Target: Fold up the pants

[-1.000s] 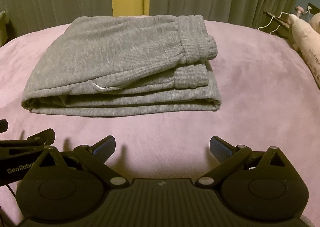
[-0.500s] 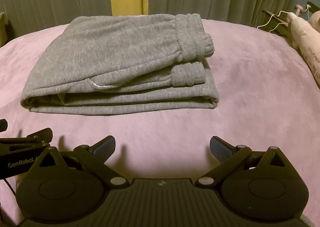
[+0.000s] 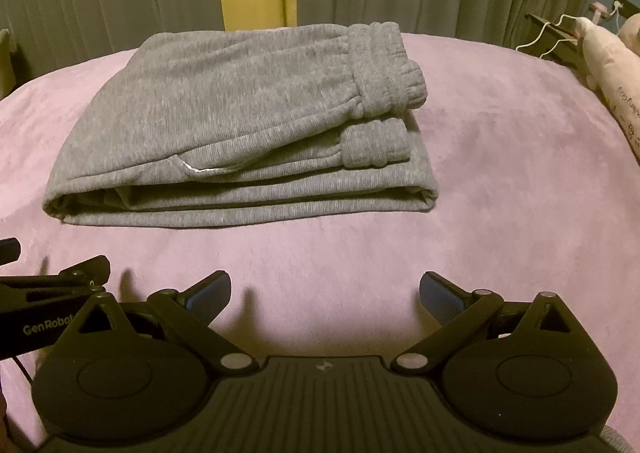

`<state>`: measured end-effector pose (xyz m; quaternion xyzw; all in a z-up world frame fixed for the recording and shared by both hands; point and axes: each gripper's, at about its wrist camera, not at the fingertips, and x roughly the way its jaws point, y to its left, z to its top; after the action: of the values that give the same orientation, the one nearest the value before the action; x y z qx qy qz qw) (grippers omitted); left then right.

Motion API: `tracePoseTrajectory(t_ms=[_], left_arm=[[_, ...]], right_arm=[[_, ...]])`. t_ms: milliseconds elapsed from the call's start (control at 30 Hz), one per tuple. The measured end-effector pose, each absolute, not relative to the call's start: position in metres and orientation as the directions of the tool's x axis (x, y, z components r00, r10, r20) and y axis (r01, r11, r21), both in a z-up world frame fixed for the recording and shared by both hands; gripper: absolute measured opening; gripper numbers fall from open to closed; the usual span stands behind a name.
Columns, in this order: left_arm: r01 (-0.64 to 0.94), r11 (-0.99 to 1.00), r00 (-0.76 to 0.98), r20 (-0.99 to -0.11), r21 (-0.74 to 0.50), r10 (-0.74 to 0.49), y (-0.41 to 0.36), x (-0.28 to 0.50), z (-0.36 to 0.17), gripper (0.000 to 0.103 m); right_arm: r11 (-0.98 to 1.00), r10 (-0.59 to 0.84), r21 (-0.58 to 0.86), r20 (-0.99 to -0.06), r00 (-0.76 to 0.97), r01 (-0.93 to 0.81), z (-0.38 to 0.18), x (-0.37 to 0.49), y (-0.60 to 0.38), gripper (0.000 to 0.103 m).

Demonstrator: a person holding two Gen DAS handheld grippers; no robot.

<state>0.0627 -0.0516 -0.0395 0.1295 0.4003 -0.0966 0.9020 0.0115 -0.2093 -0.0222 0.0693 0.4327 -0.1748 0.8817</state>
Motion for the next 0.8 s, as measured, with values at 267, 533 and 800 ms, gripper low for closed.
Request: tracePoseTrajectory(t_ms=[267, 533, 800], left_arm=[[0.28, 0.95, 0.658, -0.748, 0.14, -0.084, -0.0505, 0.0608, -0.0374, 0.1], [0.287, 0.949, 0.647, -0.757, 0.128, -0.093, -0.0491, 0.0628, -0.0369, 0.1], [0.292, 0.949, 0.647, -0.755, 0.117, -0.106, -0.0493, 0.0625, -0.0377, 0.1]], right_arm=[[0.93, -0.25, -0.034, -0.788, 0.562, 0.365, -0.0234, 0.0113, -0.2081, 0.101], [0.931, -0.249, -0.035, -0.789, 0.561, 0.364, -0.0241, 0.0117, -0.2075, 0.101], [0.931, -0.247, -0.033, -0.791, 0.56, 0.363, -0.0246, 0.0114, -0.2081, 0.101]])
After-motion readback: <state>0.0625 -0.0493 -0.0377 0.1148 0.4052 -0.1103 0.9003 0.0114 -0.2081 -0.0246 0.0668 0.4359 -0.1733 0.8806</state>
